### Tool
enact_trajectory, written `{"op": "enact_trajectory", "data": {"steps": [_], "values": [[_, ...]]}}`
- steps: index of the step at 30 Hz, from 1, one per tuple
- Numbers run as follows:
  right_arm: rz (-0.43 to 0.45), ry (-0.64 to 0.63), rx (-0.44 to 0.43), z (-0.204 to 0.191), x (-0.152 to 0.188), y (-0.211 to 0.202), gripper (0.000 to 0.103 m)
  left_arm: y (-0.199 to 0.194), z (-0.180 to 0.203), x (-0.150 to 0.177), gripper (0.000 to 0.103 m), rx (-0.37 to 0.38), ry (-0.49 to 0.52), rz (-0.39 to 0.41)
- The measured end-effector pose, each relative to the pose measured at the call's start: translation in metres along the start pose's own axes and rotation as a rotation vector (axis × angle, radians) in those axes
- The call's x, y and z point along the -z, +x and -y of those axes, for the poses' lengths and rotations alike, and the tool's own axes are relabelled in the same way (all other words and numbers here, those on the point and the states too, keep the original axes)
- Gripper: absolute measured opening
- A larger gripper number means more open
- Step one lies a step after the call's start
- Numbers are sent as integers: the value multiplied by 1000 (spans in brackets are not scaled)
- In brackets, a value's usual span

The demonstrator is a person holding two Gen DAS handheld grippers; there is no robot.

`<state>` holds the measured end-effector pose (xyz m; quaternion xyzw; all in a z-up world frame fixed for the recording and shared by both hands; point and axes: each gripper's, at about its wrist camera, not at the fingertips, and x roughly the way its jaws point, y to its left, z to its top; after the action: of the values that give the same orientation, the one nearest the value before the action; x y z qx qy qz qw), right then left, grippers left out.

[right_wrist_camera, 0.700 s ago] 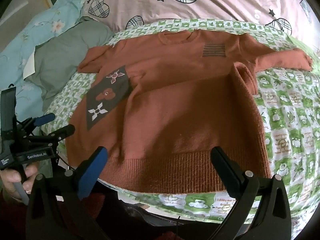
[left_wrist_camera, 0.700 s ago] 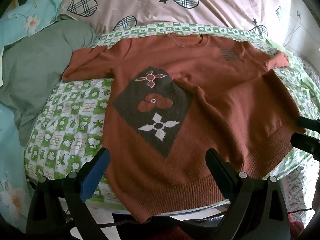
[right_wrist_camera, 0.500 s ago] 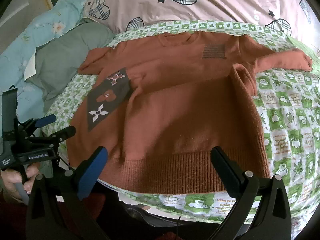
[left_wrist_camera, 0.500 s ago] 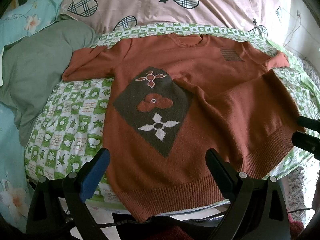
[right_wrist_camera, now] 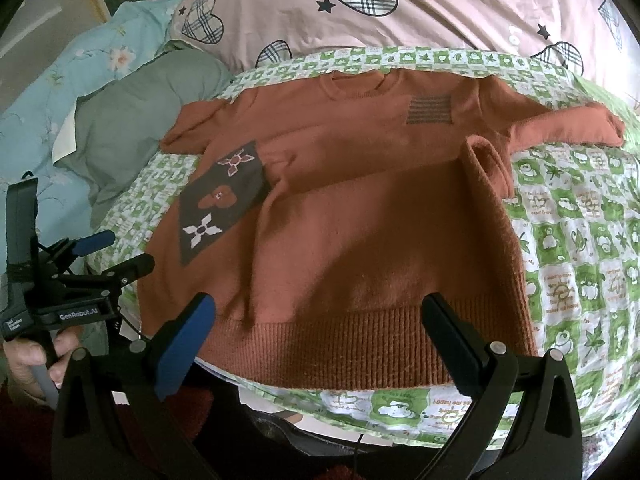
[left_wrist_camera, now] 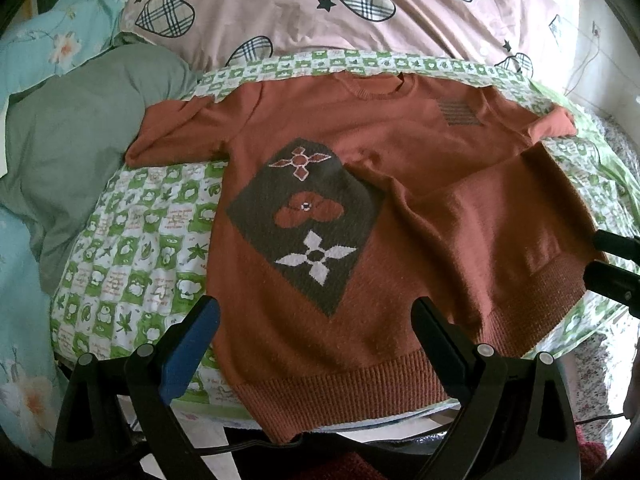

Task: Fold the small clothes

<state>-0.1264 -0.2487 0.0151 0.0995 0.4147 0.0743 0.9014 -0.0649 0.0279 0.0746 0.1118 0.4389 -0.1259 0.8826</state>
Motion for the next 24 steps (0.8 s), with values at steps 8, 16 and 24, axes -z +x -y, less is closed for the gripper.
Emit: {"op": "enact_trajectory", "data": {"steps": [8,16,24], "values": [[-14,11,-6,2,-2,-2,102,11,0,-2,97,9,7,6],[-17,17,-6,3,-5,-2,102,18,1,-3,97,20,15,9],[-8,24,-23,5,-6,-3,102,23,3,-4,97,25,20,4]]}}
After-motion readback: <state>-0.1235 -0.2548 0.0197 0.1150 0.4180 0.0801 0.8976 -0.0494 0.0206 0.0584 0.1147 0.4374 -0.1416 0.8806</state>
